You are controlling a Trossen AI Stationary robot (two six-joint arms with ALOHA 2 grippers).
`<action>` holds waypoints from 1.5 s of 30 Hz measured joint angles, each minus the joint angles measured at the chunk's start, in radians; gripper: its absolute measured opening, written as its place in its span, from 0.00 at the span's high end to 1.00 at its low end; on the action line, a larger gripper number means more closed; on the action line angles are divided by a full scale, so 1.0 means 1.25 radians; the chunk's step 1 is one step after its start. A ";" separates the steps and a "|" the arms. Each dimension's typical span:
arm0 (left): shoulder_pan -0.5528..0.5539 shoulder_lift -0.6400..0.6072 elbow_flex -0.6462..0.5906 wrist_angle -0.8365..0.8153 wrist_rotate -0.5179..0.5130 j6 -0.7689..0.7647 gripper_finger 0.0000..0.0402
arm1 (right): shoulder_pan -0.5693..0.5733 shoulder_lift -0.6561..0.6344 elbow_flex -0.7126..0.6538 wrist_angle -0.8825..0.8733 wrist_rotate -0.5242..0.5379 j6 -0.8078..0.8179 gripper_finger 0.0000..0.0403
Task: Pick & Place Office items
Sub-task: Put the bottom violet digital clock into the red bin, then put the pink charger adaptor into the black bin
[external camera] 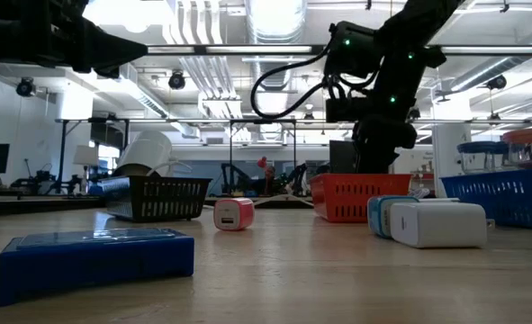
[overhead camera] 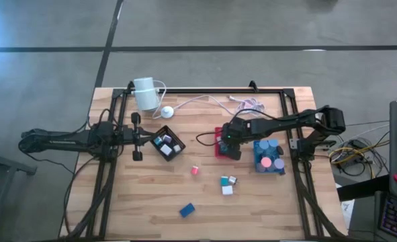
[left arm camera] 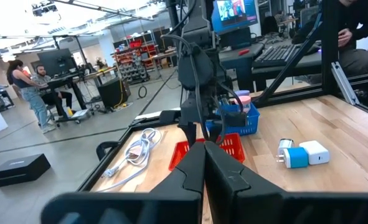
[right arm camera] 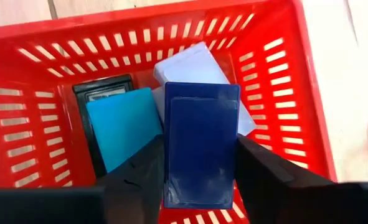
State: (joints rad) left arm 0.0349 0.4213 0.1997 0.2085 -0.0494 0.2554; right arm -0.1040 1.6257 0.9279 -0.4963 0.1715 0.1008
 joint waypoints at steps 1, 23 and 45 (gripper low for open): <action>0.000 0.000 0.000 0.000 0.000 0.000 0.97 | 0.000 0.000 0.000 -0.001 0.000 0.000 0.60; 0.000 0.000 0.000 0.000 0.000 -0.003 0.97 | 0.004 -0.520 -0.204 0.486 -0.227 -0.122 0.76; 0.000 0.000 0.000 0.000 0.000 -0.004 0.97 | -0.055 -1.083 -0.593 0.667 -0.306 -0.057 0.98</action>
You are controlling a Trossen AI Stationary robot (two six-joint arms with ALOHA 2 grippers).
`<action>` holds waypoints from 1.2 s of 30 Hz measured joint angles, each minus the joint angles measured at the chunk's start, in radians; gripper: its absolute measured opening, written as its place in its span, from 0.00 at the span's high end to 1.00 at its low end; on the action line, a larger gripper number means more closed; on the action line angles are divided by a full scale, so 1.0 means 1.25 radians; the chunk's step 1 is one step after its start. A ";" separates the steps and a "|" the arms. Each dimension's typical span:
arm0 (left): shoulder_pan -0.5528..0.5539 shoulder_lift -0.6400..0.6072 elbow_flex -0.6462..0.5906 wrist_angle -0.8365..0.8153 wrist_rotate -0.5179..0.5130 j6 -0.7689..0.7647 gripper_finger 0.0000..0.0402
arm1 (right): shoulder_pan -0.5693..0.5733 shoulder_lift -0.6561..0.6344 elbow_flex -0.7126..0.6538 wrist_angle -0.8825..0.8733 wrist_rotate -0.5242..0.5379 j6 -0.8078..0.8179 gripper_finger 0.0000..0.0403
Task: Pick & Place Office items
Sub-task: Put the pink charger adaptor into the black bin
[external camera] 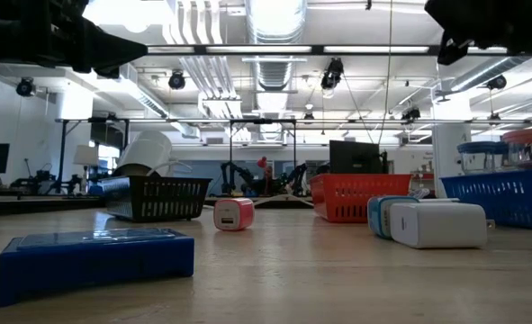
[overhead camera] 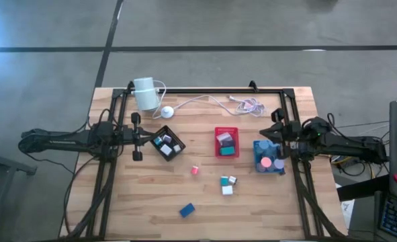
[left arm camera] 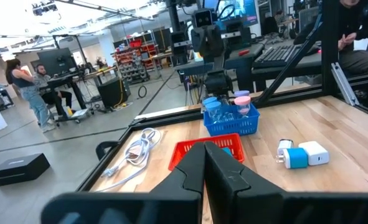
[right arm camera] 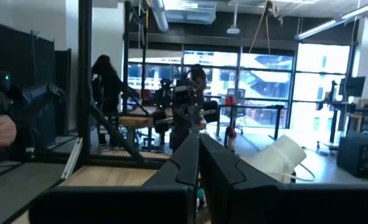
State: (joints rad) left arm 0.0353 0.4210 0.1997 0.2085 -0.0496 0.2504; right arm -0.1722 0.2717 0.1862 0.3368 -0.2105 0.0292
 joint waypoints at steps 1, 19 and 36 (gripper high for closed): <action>0.000 0.000 0.000 0.000 0.000 0.001 0.97 | 0.000 -0.018 -0.012 0.000 0.000 -0.006 0.98; 0.000 0.001 -0.005 0.037 -0.072 0.022 0.97 | -0.001 -0.197 -0.142 -0.004 0.000 -0.040 0.98; -0.007 0.617 0.391 -0.189 0.043 -0.256 0.98 | -0.001 -0.196 -0.142 -0.048 0.000 0.031 0.98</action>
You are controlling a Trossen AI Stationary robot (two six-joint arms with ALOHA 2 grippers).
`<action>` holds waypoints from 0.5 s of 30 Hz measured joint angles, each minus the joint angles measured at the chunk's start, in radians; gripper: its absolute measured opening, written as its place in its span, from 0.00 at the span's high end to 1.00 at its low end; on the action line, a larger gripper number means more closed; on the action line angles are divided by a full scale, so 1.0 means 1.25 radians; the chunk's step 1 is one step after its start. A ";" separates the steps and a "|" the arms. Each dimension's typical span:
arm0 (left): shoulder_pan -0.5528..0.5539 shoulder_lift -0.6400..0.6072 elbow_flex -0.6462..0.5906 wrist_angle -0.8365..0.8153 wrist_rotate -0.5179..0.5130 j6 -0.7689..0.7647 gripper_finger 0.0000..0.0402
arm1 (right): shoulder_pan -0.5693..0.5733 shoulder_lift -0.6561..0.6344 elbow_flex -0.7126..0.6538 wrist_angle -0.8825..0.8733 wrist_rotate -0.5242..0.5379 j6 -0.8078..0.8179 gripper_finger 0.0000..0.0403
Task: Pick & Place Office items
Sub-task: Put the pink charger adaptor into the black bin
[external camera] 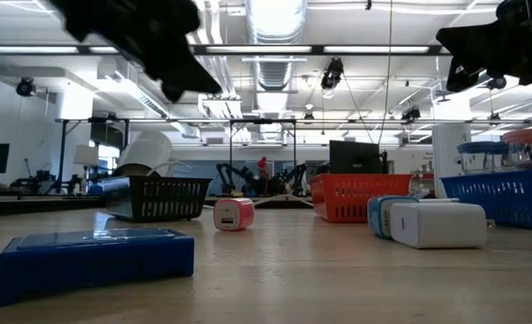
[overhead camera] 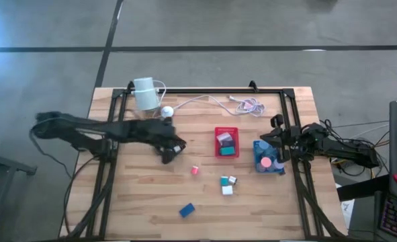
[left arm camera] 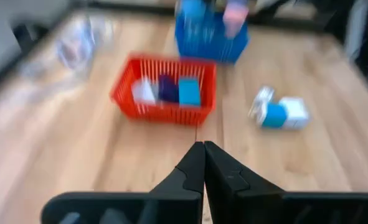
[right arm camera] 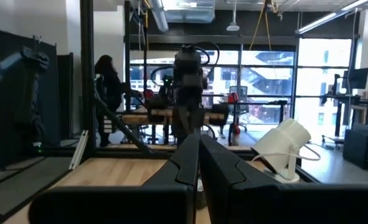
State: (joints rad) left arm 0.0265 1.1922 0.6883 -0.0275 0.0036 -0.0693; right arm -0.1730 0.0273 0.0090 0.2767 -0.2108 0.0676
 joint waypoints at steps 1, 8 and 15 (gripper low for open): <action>0.000 0.047 0.035 -0.032 0.001 -0.014 0.97 | 0.000 0.000 0.000 0.001 0.000 0.003 0.98; -0.032 0.308 0.232 -0.297 0.072 -0.002 0.84 | 0.000 0.000 0.000 0.009 0.000 -0.024 0.98; -0.072 0.430 0.324 -0.350 0.126 0.067 0.58 | 0.000 0.004 0.000 0.008 0.000 -0.016 0.98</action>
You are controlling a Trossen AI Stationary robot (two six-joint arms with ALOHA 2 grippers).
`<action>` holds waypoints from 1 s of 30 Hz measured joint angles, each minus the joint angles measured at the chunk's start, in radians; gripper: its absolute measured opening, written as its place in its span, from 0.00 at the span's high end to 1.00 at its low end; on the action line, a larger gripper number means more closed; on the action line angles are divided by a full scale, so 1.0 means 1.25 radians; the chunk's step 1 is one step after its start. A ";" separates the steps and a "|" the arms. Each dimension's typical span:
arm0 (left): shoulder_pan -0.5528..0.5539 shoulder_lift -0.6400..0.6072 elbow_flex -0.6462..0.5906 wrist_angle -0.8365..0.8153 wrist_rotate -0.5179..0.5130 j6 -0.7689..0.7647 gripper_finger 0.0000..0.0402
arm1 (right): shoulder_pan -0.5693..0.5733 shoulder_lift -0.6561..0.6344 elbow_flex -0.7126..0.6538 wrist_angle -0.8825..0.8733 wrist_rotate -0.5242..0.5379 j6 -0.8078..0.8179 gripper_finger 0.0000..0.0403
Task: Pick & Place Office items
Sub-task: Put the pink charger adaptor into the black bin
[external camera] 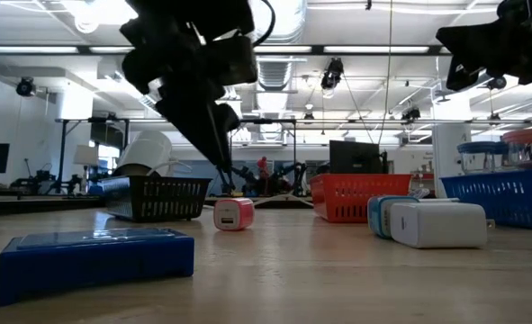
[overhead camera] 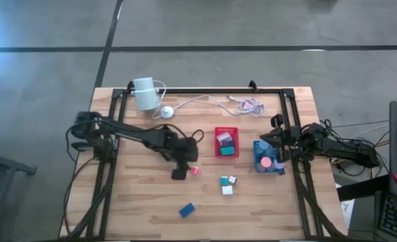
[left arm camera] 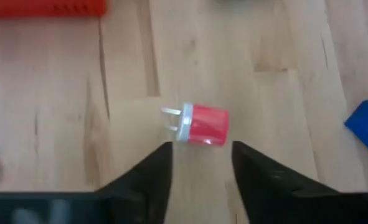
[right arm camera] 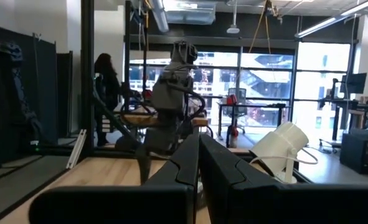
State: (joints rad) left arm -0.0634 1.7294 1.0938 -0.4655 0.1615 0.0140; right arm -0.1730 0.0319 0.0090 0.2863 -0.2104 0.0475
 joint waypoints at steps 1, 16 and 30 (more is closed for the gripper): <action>-0.002 0.008 0.008 0.001 0.001 0.002 0.54 | 0.000 0.002 0.000 0.000 0.000 0.000 0.98; -0.022 0.076 0.041 0.041 0.003 0.017 0.24 | 0.000 0.019 0.000 -0.017 0.000 -0.005 0.98; -0.055 0.144 0.039 0.089 -0.067 0.030 0.25 | 0.000 0.019 0.000 -0.016 0.001 -0.007 0.98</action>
State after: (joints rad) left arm -0.1322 1.9097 1.1423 -0.3546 0.0780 0.0519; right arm -0.1730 0.0560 0.0090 0.2657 -0.2089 0.0387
